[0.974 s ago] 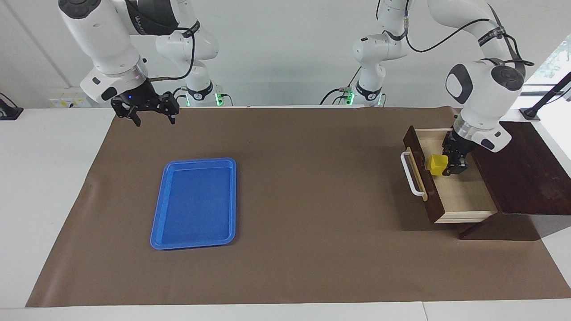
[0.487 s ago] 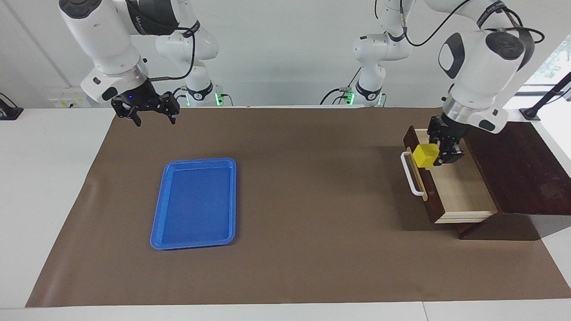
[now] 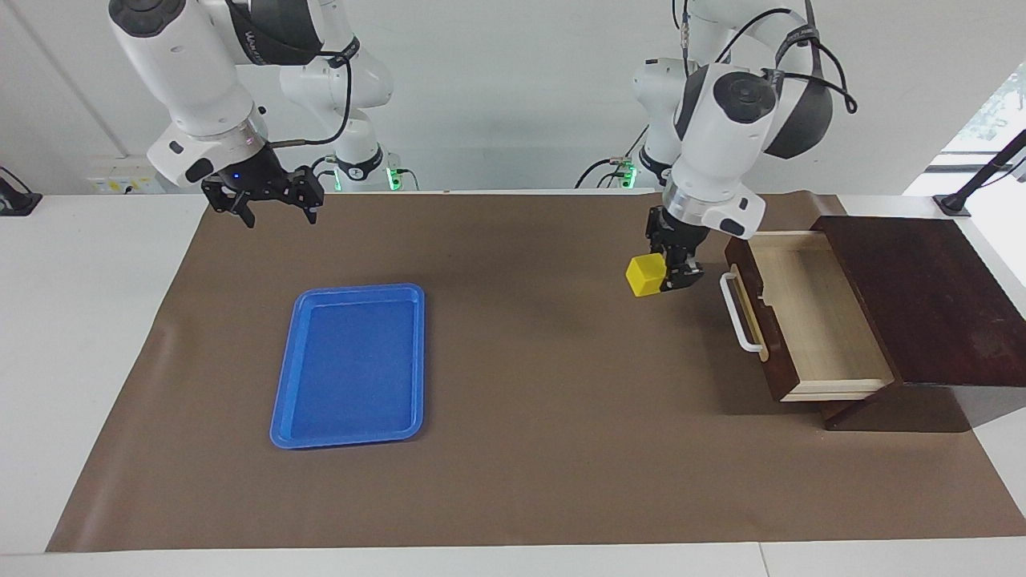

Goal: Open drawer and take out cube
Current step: 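Lift the yellow cube out of the drawer with the left gripper, then hold the cube with the left gripper while the right gripper reaches it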

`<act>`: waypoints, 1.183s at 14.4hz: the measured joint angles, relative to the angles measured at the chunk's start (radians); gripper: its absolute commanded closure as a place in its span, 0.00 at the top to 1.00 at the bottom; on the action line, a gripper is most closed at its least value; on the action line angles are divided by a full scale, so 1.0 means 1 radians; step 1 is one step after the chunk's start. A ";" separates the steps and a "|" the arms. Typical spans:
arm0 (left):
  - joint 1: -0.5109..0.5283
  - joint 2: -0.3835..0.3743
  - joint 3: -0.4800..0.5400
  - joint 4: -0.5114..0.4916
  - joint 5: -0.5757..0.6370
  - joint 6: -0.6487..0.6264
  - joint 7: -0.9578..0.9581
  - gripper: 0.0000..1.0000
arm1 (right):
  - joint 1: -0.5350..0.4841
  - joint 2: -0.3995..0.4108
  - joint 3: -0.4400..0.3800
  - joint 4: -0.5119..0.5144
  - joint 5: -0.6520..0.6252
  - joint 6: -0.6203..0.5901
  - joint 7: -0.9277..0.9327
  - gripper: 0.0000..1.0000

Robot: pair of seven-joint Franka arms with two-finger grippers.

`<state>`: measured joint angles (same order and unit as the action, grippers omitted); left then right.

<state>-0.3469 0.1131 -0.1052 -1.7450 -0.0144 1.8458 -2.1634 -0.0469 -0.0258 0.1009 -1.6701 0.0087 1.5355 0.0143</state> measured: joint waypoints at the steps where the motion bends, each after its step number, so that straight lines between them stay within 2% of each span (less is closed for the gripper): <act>1: -0.035 0.010 0.000 -0.011 0.000 0.018 -0.029 0.00 | 0.001 -0.004 0.001 -0.018 0.015 0.011 0.022 1.00; 3: -0.072 0.020 -0.001 -0.021 0.000 0.027 -0.056 0.00 | 0.002 -0.010 0.008 -0.062 0.040 0.042 0.088 1.00; 7: -0.073 0.021 0.014 -0.021 0.000 0.035 -0.057 0.00 | 0.018 0.013 0.011 -0.138 0.171 0.109 0.306 1.00; 12: -0.069 0.031 0.016 -0.022 -0.001 0.053 -0.057 0.00 | 0.141 0.126 0.013 -0.164 0.362 0.260 0.672 1.00; 17: -0.066 0.044 0.018 -0.021 -0.001 0.070 -0.057 0.00 | 0.229 0.216 0.013 -0.162 0.543 0.398 0.922 1.00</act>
<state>-0.4131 0.1572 -0.0869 -1.7663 -0.0151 1.9153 -2.2201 0.1821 0.1902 0.1144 -1.8324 0.5518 1.9330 0.9362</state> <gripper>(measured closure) 0.449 0.000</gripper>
